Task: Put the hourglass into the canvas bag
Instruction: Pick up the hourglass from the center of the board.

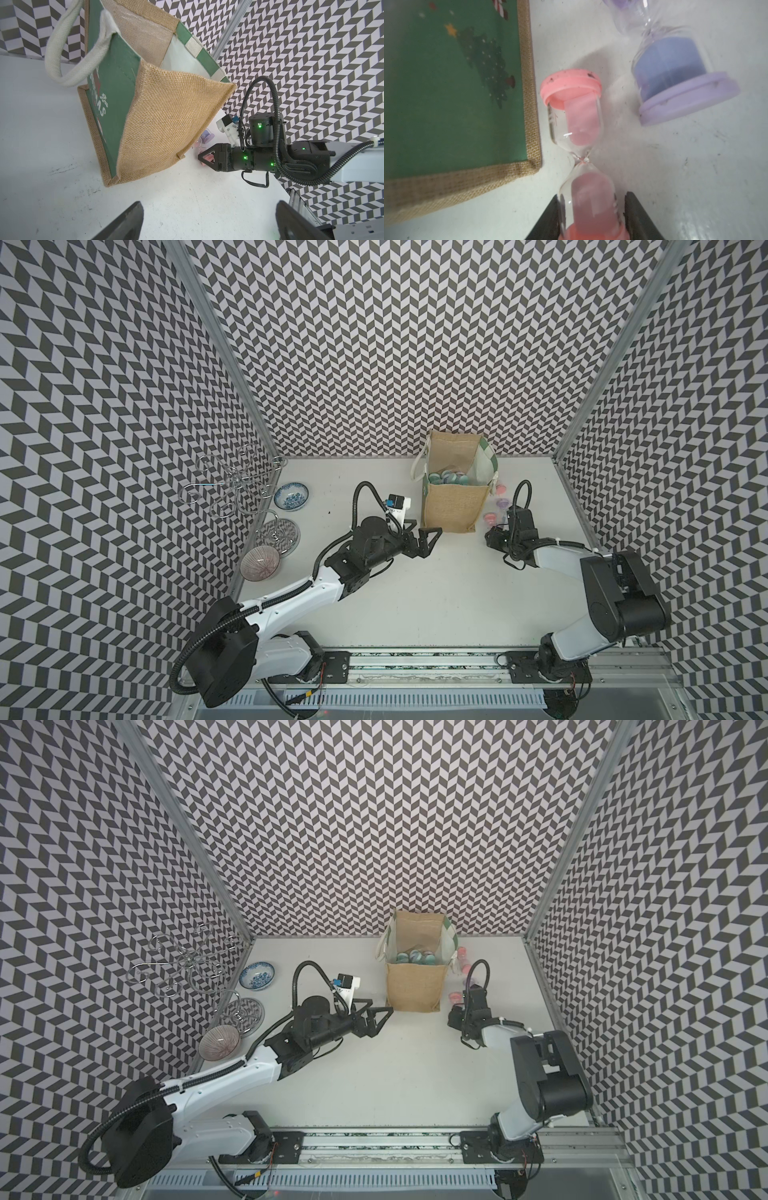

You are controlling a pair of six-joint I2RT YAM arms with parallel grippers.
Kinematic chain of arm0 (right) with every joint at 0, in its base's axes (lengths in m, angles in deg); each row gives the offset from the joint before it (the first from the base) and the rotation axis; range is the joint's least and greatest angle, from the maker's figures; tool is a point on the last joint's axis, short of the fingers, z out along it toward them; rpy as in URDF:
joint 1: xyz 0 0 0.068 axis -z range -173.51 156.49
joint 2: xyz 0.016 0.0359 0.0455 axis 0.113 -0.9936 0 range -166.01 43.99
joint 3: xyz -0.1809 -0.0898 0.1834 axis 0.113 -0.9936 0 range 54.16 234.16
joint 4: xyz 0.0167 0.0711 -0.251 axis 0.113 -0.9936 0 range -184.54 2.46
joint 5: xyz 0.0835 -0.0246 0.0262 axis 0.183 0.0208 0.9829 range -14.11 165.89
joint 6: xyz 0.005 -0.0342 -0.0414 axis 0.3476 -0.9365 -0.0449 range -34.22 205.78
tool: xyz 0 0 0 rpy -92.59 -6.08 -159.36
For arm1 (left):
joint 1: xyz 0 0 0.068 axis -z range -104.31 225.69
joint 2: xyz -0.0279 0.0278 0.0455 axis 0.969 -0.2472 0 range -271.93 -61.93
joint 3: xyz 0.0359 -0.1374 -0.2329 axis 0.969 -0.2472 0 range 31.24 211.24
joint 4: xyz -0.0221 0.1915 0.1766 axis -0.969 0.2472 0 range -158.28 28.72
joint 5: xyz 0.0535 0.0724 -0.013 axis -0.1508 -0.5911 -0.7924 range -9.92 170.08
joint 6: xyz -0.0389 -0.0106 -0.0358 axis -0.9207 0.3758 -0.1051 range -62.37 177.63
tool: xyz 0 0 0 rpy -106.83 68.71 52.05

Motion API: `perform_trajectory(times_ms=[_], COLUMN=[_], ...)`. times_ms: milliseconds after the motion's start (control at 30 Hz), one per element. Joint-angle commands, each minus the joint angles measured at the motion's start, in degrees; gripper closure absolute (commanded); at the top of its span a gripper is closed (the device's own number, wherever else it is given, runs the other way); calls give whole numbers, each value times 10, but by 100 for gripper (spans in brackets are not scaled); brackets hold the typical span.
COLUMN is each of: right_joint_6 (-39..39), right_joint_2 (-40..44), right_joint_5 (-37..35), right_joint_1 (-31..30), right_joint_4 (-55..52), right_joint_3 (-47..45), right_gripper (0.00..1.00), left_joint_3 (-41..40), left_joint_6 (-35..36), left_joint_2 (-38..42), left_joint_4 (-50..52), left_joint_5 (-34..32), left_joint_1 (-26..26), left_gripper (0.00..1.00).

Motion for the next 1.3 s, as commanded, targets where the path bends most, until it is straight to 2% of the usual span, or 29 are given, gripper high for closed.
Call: perform_trajectory(times_ms=[0, 233, 333, 533, 733, 833, 1033, 1267], right_joint_6=[2, 21, 33, 50, 43, 27, 12, -27], right_joint_2=[42, 121, 161, 250, 328, 348, 304, 163], right_joint_5=[30, 26, 50, 33, -25, -25, 17, -2], right_joint_1=[-5, 1, 22, 51, 53, 53, 44, -49], right_joint_4=[8, -28, -37, -79, -135, -151, -164, -153], right_joint_3=[-15, -28, -38, -29, 20, 66, 176, 302], right_gripper=[69, 72, 73, 75, 75, 75, 75, 74], left_joint_3=[14, 21, 18, 30, 62, 69, 92, 105], left_joint_6=[9, 1, -5, -3, 1, 2, 15, 23], left_joint_2=[17, 30, 37, 52, 54, 52, 41, 32], left_joint_4=[15, 19, 18, 33, 48, 42, 50, 47], left_joint_5=[-17, -16, -14, -32, -28, -20, -18, -15], left_joint_1=[-2, -4, -7, -11, -17, -19, -30, -46], left_gripper=[1, 1, 1, 1, 1, 1, 1, 1])
